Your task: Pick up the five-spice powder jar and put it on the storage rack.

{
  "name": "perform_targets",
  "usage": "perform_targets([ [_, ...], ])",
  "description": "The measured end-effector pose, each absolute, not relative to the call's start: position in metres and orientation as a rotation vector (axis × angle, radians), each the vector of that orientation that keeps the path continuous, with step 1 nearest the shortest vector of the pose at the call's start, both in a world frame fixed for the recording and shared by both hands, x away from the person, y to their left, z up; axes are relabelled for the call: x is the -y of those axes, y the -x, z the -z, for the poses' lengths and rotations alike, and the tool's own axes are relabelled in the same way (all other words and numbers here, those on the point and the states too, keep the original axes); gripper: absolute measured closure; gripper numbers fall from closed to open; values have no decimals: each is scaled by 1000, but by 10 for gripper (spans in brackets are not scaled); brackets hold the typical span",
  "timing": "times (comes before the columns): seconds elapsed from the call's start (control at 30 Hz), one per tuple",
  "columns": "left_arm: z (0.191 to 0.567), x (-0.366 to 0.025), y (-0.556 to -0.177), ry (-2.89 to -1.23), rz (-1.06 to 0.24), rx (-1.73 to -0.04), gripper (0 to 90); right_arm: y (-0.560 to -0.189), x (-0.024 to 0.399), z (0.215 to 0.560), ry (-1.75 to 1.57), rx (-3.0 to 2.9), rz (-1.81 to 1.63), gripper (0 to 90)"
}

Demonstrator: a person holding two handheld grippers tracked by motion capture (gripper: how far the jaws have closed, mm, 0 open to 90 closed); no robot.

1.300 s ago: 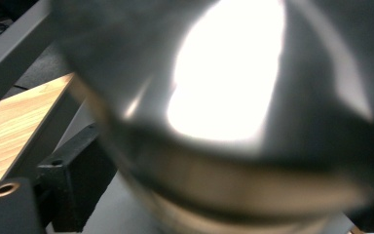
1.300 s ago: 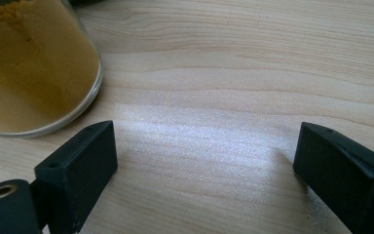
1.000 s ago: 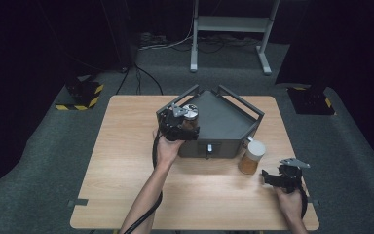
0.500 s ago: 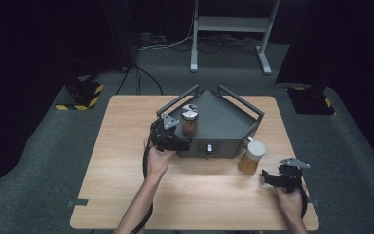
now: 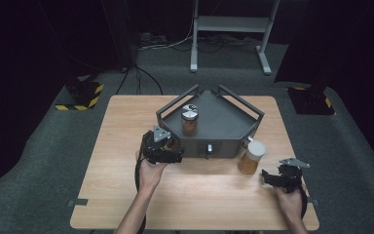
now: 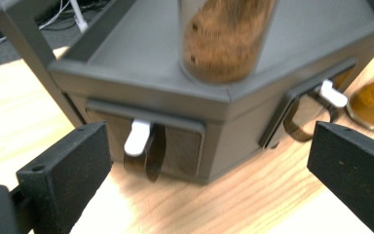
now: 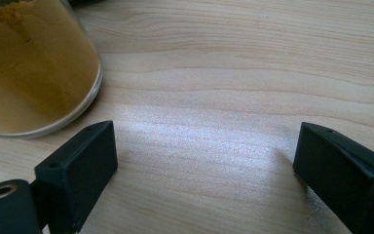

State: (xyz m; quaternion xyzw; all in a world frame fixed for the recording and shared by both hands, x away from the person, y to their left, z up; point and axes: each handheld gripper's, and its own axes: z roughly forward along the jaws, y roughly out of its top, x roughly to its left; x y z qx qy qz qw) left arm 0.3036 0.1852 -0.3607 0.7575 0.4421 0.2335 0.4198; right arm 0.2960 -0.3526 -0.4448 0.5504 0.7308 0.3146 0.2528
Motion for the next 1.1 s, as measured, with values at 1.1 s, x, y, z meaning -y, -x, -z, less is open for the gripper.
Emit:
perform_targets([
  [1.1, 432, -176, -300, -2010, -496, -1193, 24, -296, 352, 445, -1497, -1987, -855, 89],
])
